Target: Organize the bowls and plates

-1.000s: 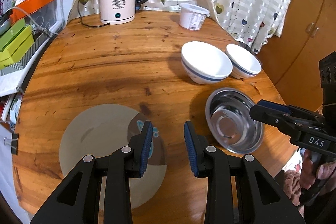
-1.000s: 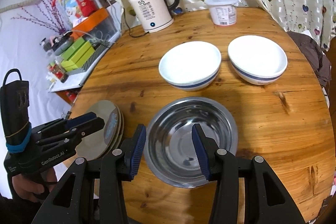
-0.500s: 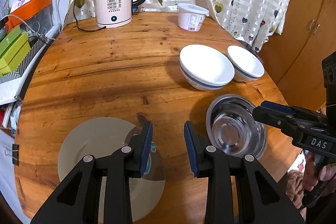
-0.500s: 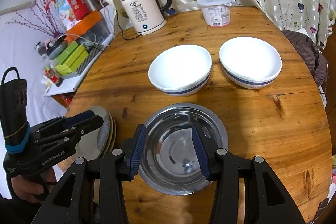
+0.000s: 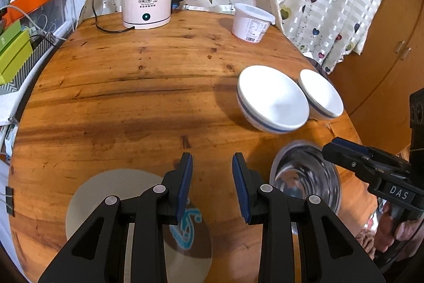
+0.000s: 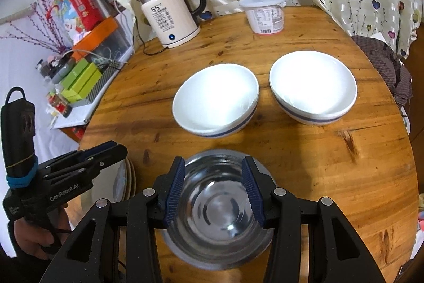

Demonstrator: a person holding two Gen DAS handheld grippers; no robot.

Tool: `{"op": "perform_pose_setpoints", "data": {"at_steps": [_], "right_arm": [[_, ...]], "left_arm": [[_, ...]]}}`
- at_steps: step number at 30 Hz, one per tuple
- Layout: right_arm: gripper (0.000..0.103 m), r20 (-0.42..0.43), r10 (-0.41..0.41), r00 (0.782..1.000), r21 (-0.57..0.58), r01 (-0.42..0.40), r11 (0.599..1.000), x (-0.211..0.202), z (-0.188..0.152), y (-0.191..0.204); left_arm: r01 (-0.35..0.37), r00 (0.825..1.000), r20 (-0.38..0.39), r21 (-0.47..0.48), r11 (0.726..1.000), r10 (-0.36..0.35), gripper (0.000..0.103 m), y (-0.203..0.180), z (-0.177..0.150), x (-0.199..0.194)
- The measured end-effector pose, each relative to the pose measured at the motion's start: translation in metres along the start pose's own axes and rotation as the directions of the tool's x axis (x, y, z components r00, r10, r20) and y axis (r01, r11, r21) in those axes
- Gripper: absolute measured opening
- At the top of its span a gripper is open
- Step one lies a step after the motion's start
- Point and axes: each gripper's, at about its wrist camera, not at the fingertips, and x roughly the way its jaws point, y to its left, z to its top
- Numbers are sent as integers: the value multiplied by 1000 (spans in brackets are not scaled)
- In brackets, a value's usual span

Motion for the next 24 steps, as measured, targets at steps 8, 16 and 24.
{"op": "perform_pose_setpoints", "data": {"at_steps": [8,16,24], "right_arm": [[45,3,-19,1000,50,19,999,16,22,-15],[37,-5,-29,1000,101,30,994,32,36,-33],[32,-15,-24,1000,121,25,992,43,43,-42]], "left_arm": [[50,999,-6,-15,999,-50,32,-7,24,21],[56,998,-20,-18,998,-56,32,-17,43,42],[71,997,-28,-13,997,-72,32,-24,50,57]]}}
